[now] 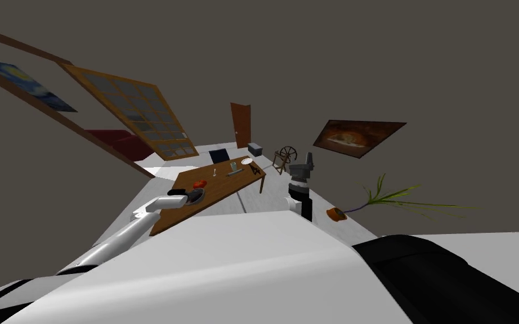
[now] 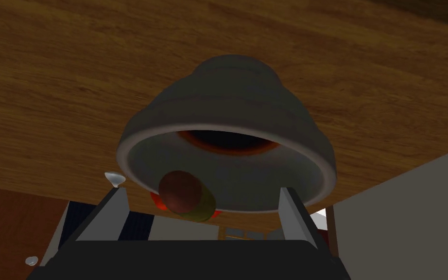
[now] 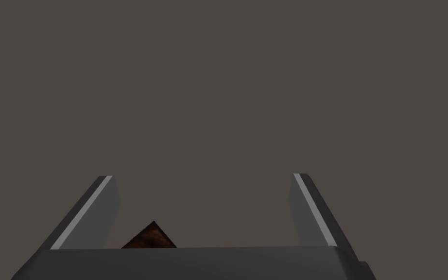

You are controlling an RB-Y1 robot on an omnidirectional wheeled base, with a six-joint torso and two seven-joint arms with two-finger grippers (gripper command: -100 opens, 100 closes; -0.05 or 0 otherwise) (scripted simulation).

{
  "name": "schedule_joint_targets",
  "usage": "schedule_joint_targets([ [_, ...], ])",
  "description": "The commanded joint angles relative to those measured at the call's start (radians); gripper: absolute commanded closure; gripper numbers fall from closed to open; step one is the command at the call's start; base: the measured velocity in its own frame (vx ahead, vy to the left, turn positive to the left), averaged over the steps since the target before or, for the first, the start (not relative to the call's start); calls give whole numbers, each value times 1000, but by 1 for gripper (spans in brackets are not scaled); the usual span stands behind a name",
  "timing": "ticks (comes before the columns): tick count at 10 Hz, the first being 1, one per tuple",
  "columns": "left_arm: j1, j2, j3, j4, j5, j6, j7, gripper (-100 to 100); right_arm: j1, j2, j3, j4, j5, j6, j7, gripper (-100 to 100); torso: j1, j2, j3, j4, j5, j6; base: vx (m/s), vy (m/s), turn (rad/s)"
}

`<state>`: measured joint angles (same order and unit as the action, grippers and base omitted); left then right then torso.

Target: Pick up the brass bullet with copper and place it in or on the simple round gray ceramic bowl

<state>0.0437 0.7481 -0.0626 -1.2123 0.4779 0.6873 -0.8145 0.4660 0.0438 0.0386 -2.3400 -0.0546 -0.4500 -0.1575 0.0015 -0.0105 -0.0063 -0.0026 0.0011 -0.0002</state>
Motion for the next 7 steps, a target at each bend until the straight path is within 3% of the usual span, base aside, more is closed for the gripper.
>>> schedule_joint_targets([
  [1,8,-3,9,-23,1,3,-50,-100,0,0,0,0,0,0,0,0,0,0,0,0,0,0,20,-2,-41],
  [2,8,-3,9,-23,1,3,-60,-100,0,0,0,0,0,0,0,0,1,5,3,1,0,0,-22,2,-9],
  [3,55,-43,58,-69,52,23,-100,-100,0,0,0,0,0,0,0,0,1,9,5,2,0,0,125,1,351],
  [4,82,-43,84,-96,60,23,-125,-100,0,0,0,0,0,0,0,0,1,3,2,1,0,-2,193,-31,266],
  [6,85,-43,90,-113,60,23,-190,-100,0,0,0,0,0,0,0,0,0,0,0,0,0,0,80,-14,-7],
  [7,85,-43,90,-113,60,23,-198,-100,0,0,0,0,0,0,0,0,1,4,2,1,0,0,-1,9,-9],
])
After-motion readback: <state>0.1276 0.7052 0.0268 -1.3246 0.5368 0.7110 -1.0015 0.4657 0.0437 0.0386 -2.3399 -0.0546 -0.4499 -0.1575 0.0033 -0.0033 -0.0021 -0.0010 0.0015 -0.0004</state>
